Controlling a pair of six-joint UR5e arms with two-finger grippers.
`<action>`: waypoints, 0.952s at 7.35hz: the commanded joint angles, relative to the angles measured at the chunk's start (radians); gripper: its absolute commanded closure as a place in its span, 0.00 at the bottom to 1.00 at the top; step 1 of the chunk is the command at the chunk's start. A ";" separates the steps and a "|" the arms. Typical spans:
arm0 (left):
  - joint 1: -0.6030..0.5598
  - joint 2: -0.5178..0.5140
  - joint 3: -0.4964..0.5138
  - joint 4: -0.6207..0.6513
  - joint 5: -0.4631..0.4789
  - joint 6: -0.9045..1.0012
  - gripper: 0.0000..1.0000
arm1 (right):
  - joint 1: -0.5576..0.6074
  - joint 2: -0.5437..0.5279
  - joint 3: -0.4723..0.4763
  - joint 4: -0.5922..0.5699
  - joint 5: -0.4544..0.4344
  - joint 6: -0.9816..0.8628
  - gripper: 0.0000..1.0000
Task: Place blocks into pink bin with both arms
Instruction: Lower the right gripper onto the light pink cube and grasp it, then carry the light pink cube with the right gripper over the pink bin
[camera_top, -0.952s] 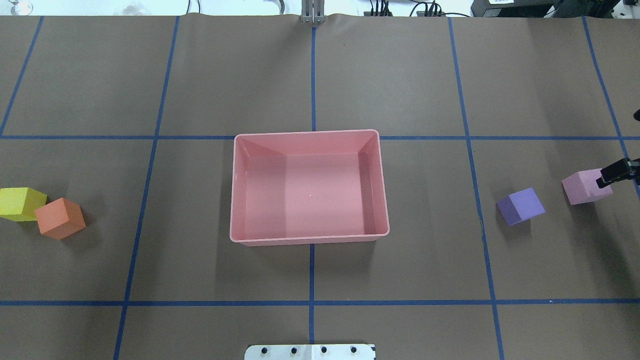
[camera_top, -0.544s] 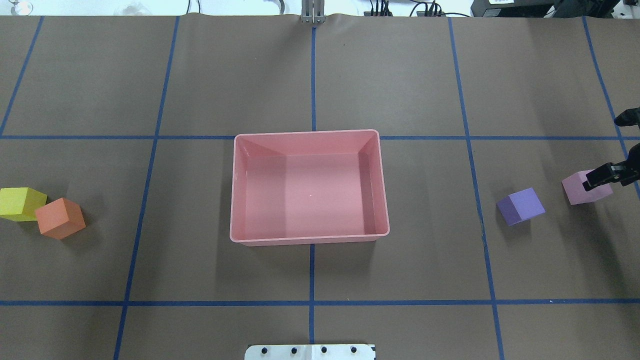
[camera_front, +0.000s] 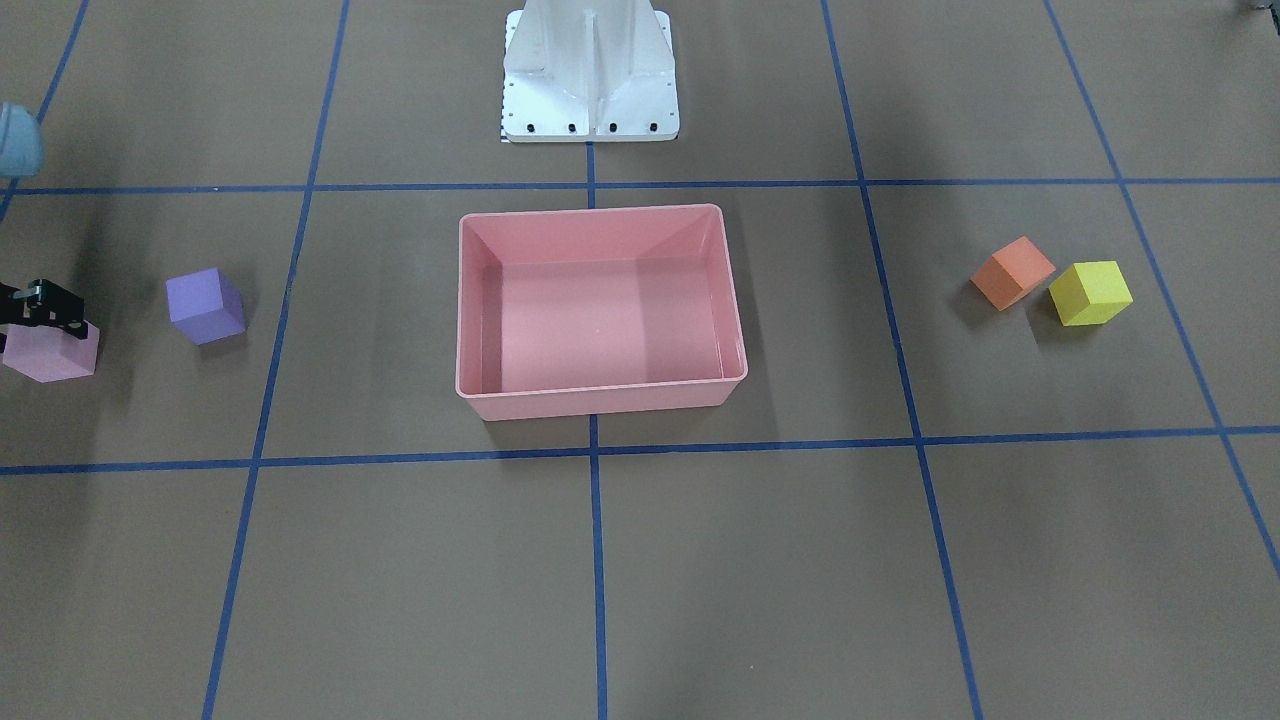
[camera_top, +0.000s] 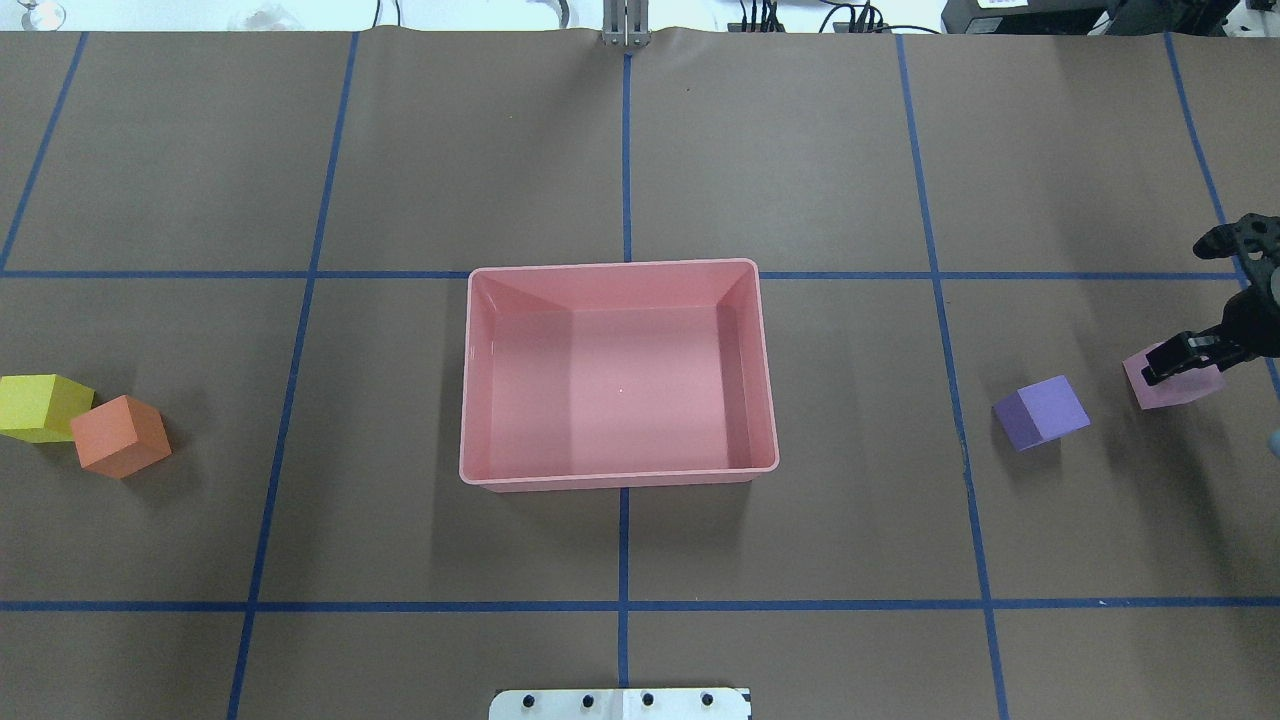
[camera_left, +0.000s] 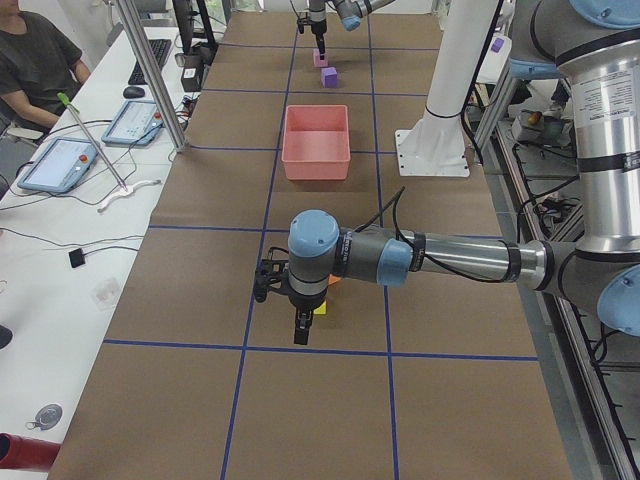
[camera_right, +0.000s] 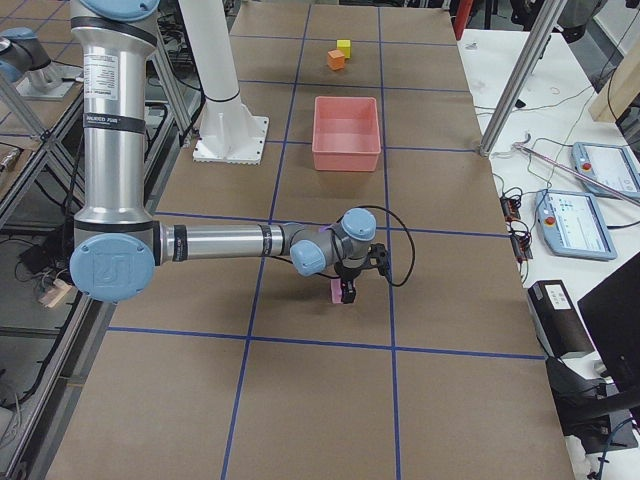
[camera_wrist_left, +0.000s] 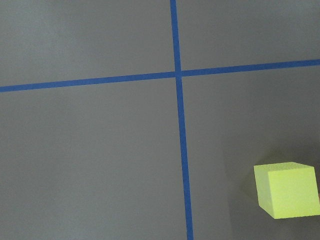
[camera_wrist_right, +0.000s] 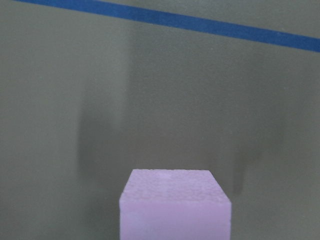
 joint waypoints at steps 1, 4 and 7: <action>0.011 -0.009 0.004 -0.003 -0.006 -0.096 0.01 | -0.001 0.011 0.008 0.001 -0.004 0.002 1.00; 0.057 -0.009 0.010 -0.035 -0.084 -0.227 0.00 | 0.028 0.153 0.234 -0.167 0.010 0.234 1.00; 0.233 -0.024 0.017 -0.140 -0.078 -0.474 0.00 | -0.076 0.447 0.341 -0.478 -0.004 0.496 1.00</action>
